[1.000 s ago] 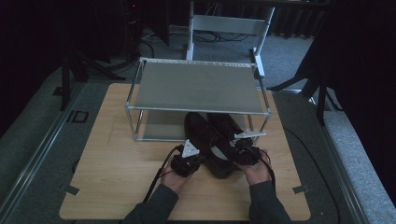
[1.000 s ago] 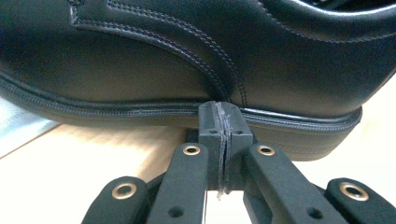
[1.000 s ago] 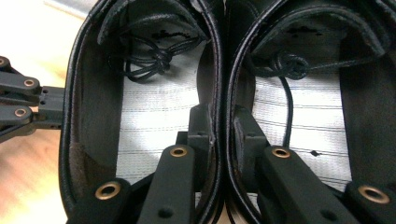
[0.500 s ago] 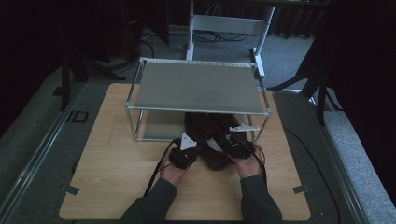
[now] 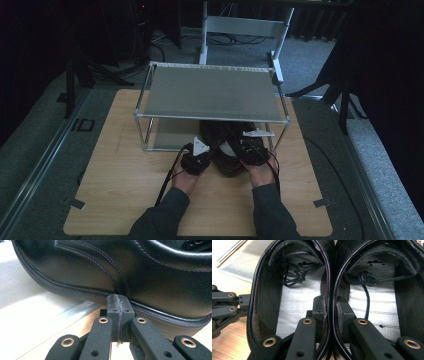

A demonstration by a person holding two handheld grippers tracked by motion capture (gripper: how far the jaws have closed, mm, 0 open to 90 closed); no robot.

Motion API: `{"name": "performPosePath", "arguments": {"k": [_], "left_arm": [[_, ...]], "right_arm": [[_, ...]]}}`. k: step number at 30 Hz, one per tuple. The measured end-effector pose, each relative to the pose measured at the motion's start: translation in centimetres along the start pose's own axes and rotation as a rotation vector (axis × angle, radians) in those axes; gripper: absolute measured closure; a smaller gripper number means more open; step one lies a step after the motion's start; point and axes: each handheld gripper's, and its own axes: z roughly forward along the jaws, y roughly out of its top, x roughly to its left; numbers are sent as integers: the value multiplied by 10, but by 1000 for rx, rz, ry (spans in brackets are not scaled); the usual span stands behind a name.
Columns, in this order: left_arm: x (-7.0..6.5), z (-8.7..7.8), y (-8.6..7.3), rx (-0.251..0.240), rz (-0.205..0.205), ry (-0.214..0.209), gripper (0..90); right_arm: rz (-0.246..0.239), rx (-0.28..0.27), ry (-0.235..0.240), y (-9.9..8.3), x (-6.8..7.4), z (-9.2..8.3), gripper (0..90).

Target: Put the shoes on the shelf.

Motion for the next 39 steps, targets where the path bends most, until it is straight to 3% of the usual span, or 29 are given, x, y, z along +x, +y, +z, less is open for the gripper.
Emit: {"name": "performPosePath", "arguments": {"k": [13,32,39], "left_arm": [[4,6,0,4,-7,18,900],[12,16,5,-16,-53,71,900],[13,22,7,-14,-35,98,900]], "right_arm": [[9,-1,-10,3,0,7,799],[68,-31,-22,7,1,20,799],[86,-44,-38,8,0,25,798]]}}
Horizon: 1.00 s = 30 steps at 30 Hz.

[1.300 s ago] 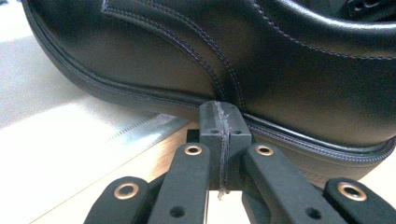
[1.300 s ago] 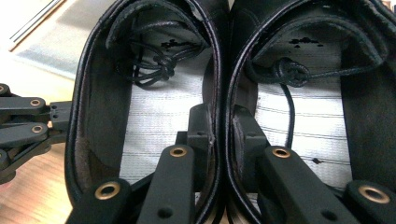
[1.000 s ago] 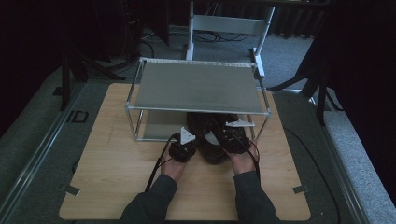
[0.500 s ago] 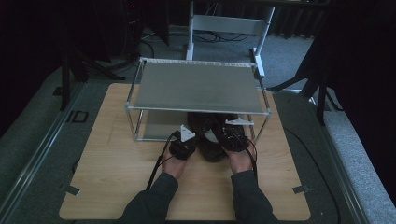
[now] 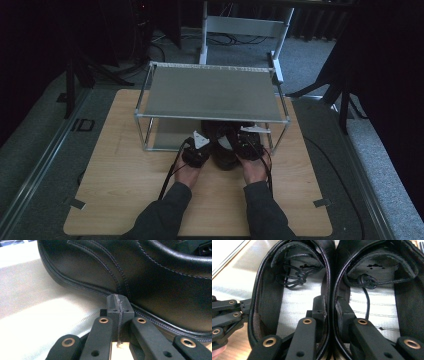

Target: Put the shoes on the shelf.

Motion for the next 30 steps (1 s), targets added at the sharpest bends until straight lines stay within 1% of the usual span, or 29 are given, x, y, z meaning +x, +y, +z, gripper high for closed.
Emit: {"name": "performPosePath", "arguments": {"k": [4,7,11,12,16,20,26,30], "left_arm": [[0,4,0,-2,7,14,900],[0,7,1,-8,0,21,900],[0,10,1,-12,2,27,900],[0,12,1,-17,-3,27,900],[1,16,1,-11,2,41,900],[0,20,0,-12,1,55,900],[1,25,1,-25,-6,71,900],[2,28,1,-36,-5,83,900]], "right_arm": [[2,-8,-13,0,0,2,799],[2,-15,-24,0,1,4,799],[11,-23,-32,0,0,6,798],[14,-22,-31,1,-1,7,798],[26,-21,-35,0,-2,11,798],[26,-34,-51,-1,0,15,797],[33,-47,-61,0,-1,18,797],[24,-65,-74,0,1,20,797]]}}
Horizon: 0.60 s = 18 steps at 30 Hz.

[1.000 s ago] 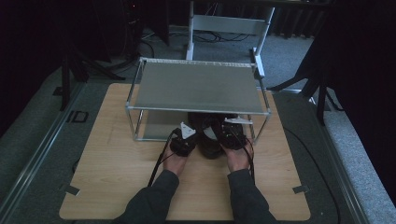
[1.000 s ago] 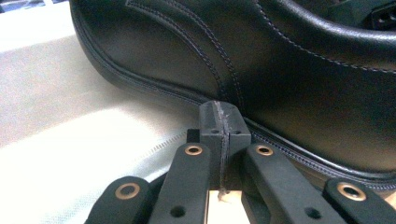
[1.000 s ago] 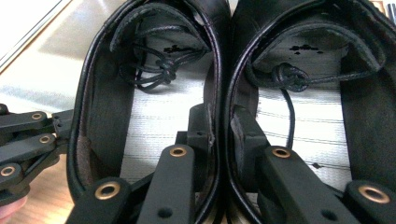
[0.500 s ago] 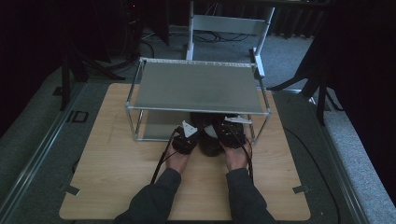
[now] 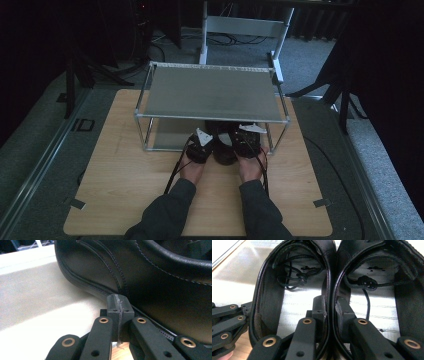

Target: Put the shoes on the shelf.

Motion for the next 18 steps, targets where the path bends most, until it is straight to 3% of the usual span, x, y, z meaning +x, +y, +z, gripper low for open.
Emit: {"name": "performPosePath", "arguments": {"k": [7,18], "left_arm": [[0,5,1,-17,-4,50,900],[-2,10,6,-37,3,100,900]], "right_arm": [[-7,-41,-24,-1,6,5,797],[32,-83,-35,0,6,9,796]]}}
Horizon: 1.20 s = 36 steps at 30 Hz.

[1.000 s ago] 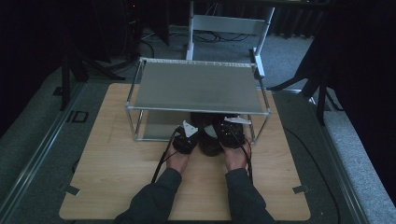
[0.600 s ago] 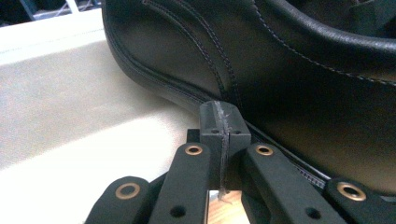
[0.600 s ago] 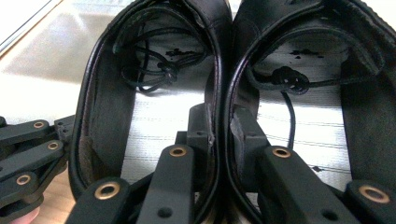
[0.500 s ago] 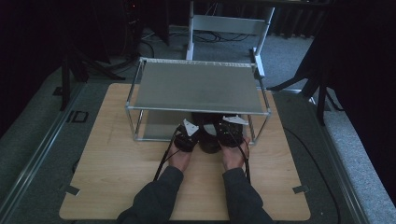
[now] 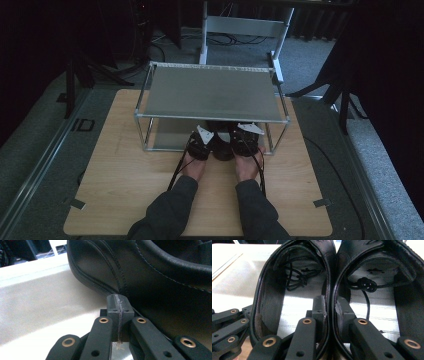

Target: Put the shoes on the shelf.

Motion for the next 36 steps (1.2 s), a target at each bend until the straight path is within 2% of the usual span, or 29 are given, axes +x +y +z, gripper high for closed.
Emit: {"name": "performPosePath", "arguments": {"k": [1,6,10,11,18,25,30,33,36], "left_arm": [[0,2,2,-2,9,14,900],[1,6,3,2,17,24,900],[-1,8,3,0,13,32,900],[-1,9,4,-2,-1,35,900],[-3,11,4,-3,7,52,900],[-5,18,4,12,45,67,900],[-5,21,4,18,53,71,900],[-4,24,4,39,55,71,900],[-3,24,3,51,53,69,900]], "right_arm": [[9,-8,-2,1,0,2,796],[8,-4,-11,4,1,6,795],[16,-14,-24,4,1,7,792],[18,-15,-27,4,1,7,792],[22,-33,-42,4,2,9,790],[17,-59,-71,4,5,12,781],[12,-84,-88,4,4,13,741],[-2,-144,-78,3,3,16,680],[-5,-149,-77,2,4,16,660]]}}
